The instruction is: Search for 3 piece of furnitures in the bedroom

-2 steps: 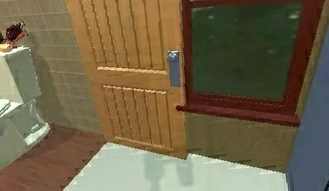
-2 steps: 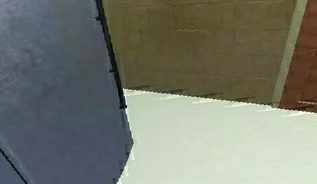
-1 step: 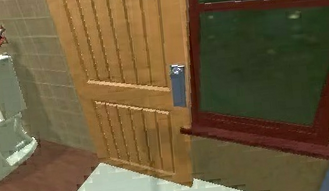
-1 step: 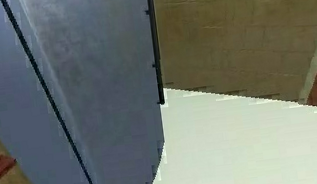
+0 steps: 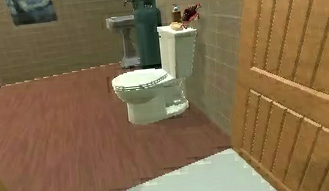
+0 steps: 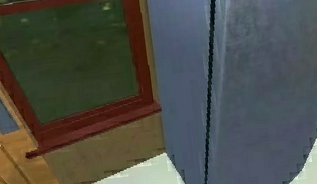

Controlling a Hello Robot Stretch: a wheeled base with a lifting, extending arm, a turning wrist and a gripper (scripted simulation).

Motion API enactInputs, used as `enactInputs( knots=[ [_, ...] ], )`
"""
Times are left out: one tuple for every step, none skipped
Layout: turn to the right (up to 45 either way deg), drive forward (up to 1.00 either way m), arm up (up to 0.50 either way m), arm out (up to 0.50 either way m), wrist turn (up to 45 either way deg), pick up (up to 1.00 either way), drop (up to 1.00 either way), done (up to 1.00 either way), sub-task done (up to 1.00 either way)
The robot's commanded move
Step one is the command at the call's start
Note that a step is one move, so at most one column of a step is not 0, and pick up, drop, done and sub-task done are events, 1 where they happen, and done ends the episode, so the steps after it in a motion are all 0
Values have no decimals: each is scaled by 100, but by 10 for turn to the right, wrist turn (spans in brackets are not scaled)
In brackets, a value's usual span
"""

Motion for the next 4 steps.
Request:
enactInputs(
  knots=[
    [-270, 0, 0, 0, 0, 0, 0, 0, 0],
    [0, 65, 0, 0, 0, 0, 0, 0, 0],
    [-150, 0, 0, 0, 0, 0, 0, 0, 0],
    [0, 90, 0, 0, 0, 0, 0, 0, 0]
  ],
)
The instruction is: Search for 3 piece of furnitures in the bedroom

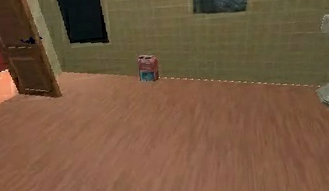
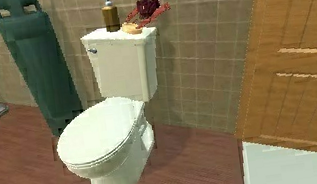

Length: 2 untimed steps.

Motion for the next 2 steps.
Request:
enactInputs(
  knots=[
    [60, 0, 0, 0, 0, 0, 0, 0, 0],
    [0, 80, 0, 0, 0, 0, 0, 0, 0]
  ],
)
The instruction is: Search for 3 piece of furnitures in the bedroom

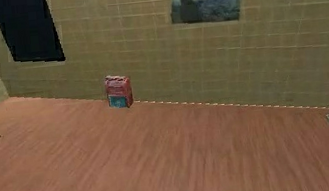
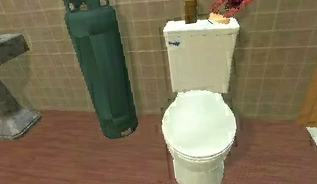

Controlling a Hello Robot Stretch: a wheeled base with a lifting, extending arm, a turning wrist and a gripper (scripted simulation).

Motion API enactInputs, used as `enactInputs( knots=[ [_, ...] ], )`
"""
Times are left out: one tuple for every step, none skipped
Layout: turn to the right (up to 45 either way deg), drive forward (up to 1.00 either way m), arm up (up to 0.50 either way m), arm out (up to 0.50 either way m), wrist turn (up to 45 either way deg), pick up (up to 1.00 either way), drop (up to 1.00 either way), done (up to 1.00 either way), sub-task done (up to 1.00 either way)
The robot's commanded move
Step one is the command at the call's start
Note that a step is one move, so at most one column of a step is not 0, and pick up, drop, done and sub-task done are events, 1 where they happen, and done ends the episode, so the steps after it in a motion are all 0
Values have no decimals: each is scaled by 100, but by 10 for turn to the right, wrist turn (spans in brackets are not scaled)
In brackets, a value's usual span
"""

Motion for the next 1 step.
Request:
enactInputs(
  knots=[
    [180, 0, 0, 0, 0, 0, 0, 0, 0]
  ],
)
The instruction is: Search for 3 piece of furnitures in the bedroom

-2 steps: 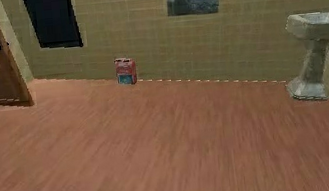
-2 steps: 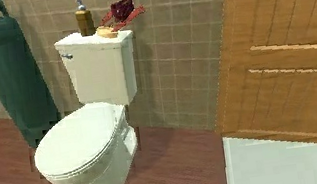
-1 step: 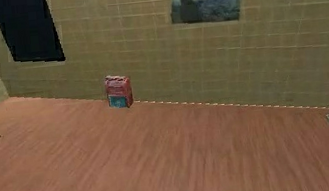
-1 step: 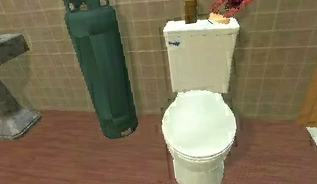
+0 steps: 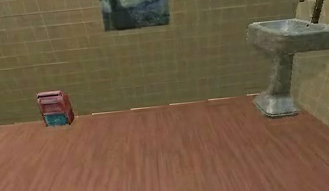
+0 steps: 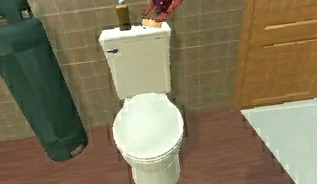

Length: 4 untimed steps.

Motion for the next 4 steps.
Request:
enactInputs(
  knots=[
    [0, 30, 0, 0, 0, 0, 0, 0, 0],
    [-450, 0, 0, 0, 0, 0, 0, 0, 0],
    [-330, 0, 0, 0, 0, 0, 0, 0, 0],
    [0, 100, 0, 0, 0, 0, 0, 0, 0]
  ],
)
